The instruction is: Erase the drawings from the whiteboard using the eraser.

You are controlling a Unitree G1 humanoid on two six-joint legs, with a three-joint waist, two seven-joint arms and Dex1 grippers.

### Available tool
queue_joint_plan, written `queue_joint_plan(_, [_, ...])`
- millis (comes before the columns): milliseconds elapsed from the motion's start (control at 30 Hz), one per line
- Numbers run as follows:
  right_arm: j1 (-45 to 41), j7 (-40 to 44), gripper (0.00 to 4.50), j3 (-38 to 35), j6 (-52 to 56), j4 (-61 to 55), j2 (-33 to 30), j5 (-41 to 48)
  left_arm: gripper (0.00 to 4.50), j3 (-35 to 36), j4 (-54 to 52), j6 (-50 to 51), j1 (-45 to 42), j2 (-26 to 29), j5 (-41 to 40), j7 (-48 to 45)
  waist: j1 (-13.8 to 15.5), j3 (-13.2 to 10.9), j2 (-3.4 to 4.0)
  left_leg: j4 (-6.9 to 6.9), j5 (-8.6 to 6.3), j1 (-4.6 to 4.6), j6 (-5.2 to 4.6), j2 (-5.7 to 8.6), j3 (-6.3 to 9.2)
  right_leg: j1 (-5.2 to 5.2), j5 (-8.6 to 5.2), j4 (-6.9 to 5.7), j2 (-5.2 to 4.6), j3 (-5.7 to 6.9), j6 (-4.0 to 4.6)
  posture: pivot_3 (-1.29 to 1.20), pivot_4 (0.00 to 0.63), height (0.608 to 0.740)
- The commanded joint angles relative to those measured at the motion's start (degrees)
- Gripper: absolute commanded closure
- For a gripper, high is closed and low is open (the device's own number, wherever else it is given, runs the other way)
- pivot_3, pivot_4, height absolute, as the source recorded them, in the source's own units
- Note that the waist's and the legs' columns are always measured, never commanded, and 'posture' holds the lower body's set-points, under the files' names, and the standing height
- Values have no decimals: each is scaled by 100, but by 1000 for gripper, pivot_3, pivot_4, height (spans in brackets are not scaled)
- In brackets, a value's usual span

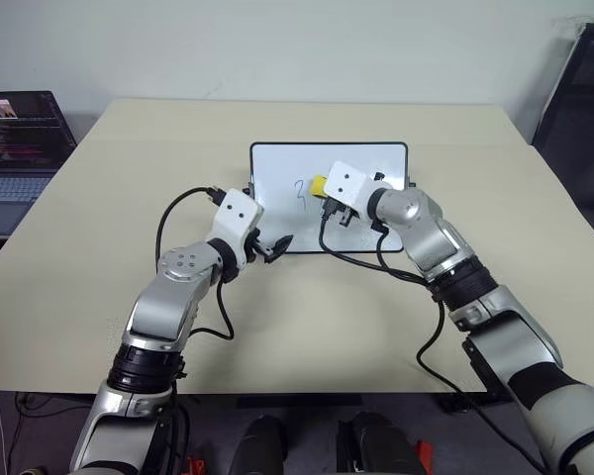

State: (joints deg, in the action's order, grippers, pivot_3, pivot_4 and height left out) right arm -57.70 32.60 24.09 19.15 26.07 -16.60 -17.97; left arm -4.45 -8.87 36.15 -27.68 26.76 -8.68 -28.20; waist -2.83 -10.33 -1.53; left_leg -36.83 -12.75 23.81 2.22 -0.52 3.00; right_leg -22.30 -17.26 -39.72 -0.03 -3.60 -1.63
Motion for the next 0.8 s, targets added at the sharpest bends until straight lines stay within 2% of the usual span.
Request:
queue_joint_plan(33, [-152,184,3308,45,-98,-37,-95,-137,0,-9,-333,92,-82,-9,18,19,-1,0,0,0,0,0,0,0,0,0,0,0,0,0,0,0,150,740])
queue_joint_plan(233, [22,439,3308,25,-53,-81,-426,-251,0,-25,-459,249,-120,-18,3,18,1,0,0,-1,0,-1,0,1,2,2,0,-1,0,2,0,0,150,740])
queue_joint_plan(500, [-418,123,3325,-183,-381,527,-225,-155,0,-57,-430,262,-170,-44,4,-4,-7,0,0,-9,1,-5,0,2,0,1,0,-18,0,0,0,0,150,740])
queue_joint_plan(700, [-19,901,3325,115,-266,261,-299,-150,0,-49,-409,201,-77,-39,15,-7,-6,0,0,-5,0,-4,0,2,1,1,0,-15,0,1,0,0,150,740])
queue_joint_plan(800, [59,953,3326,157,-283,159,-329,-256,0,-56,-409,187,-46,-43,20,-3,-9,0,1,-8,0,-6,0,2,0,2,0,-18,0,1,0,0,150,740])
